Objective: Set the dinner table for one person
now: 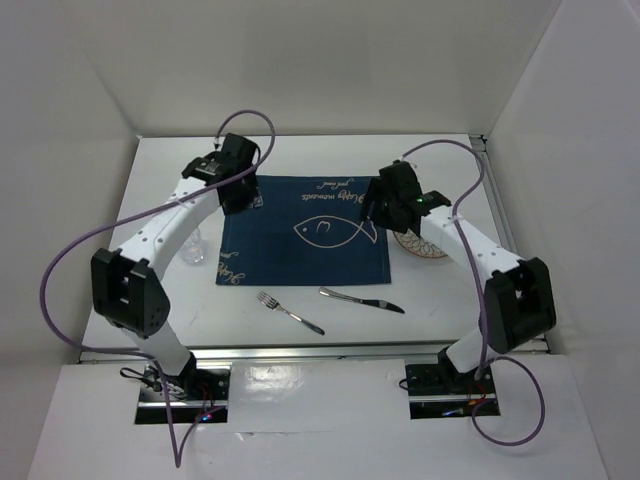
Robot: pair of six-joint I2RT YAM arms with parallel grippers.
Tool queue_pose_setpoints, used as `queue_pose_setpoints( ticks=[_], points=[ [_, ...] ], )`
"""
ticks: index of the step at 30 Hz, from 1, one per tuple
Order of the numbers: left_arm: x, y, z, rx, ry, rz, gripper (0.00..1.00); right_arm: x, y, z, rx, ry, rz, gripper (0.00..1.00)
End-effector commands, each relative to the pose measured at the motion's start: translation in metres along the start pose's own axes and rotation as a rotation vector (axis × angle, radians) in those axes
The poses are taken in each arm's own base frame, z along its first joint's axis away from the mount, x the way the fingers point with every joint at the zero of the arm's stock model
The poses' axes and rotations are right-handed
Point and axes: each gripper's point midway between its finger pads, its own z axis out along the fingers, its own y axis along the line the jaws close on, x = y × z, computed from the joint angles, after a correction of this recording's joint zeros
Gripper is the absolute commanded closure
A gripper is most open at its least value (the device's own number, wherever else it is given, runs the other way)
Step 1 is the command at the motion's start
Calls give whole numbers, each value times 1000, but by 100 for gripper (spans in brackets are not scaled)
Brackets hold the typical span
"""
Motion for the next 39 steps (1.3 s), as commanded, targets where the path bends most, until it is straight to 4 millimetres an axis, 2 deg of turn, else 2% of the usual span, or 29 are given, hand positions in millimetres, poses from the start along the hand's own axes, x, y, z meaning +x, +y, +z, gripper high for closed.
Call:
queue_pose_setpoints(
  ticks=[1,2,3,4,5,6,8,9,11,12,13,14,16,17,19,20,22,24,28,32,34,39],
  points=[
    [-18,11,-36,4,-72,11,43,-22,14,-38,-67,-70,-22,18],
    [-20,11,-41,12,-84,7,41,-24,8,-43,-42,-82,-22,16],
    [-20,13,-46,17,-93,16,41,-24,-8,-44,35,-110,14,10],
    [-24,14,-60,41,-130,4,40,-22,-21,-55,82,-126,35,6],
    [-26,16,-66,53,-151,12,40,-22,-34,-58,123,-145,65,3],
    [-23,13,-65,85,-161,22,37,-18,-60,-55,184,-148,125,0],
    [-23,11,-74,129,-188,27,34,-18,-81,-63,183,-154,214,0],
    [-20,12,-78,146,-196,25,33,-10,-102,-59,199,-122,308,0],
    [-20,12,-77,160,-202,16,33,-6,-114,-63,179,-124,397,0],
    [-17,13,-78,168,-199,17,33,-2,-112,-62,137,-106,439,0],
    [-17,14,-78,167,-200,28,33,6,-128,-58,151,-97,489,0],
    [-17,14,-78,167,-200,28,33,0,-128,-60,114,-135,517,2],
    [-15,15,-78,163,-192,30,33,11,-143,-53,105,-111,614,7],
    [-12,14,-78,169,-179,33,33,7,-142,-52,63,-127,642,9],
    [-9,15,-76,164,-171,35,33,15,-158,-44,81,-127,705,9],
    [-9,15,-76,164,-171,35,33,11,-160,-42,65,-152,711,9],
    [-9,16,-76,163,-171,44,33,17,-170,-32,71,-143,746,9],
    [-9,16,-76,163,-171,44,33,11,-171,-22,50,-156,760,9],
    [-7,17,-73,158,-165,57,33,16,-174,-3,44,-136,773,14],
    [-6,18,-70,145,-161,58,33,22,-186,16,65,-124,816,28],
    [-5,18,-66,140,-152,60,33,20,-187,20,62,-129,815,33],
    [-1,20,-61,130,-137,74,33,30,-194,35,90,-105,822,50]
  ],
)
